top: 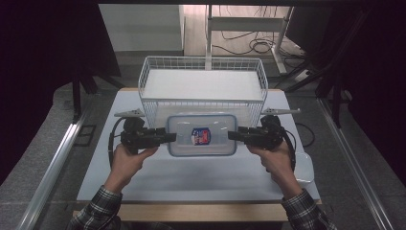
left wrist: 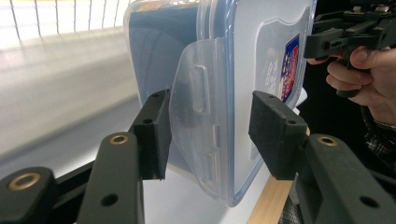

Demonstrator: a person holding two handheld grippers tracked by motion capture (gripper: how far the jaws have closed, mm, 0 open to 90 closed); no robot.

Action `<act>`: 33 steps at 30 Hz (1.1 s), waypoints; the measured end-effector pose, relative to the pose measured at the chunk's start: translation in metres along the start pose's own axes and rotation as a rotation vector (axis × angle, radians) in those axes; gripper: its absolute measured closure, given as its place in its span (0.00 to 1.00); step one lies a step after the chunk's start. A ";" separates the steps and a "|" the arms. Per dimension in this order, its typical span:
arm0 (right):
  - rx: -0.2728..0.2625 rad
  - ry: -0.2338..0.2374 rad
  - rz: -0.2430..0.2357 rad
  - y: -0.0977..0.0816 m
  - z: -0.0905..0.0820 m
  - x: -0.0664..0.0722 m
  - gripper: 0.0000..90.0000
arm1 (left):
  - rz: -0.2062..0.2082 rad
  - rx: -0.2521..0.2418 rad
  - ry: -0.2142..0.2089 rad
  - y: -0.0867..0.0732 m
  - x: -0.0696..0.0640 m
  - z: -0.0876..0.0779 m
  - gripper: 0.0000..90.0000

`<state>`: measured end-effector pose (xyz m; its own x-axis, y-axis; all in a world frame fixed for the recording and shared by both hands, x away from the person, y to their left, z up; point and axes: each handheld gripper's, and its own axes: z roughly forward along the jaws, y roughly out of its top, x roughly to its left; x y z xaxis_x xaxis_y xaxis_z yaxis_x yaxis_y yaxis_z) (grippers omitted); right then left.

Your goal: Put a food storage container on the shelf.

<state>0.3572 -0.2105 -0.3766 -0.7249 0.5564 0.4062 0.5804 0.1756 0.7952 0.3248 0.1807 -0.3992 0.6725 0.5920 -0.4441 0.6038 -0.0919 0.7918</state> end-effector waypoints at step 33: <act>-0.079 -0.012 -0.025 0.093 -0.010 -0.004 0.59 | 0.038 -0.060 0.022 0.099 0.004 -0.016 0.55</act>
<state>0.4101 -0.2042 -0.2996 -0.7338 0.5624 0.3811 0.5309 0.1247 0.8382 0.3801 0.1865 -0.3162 0.6847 0.6063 -0.4044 0.5506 -0.0668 0.8321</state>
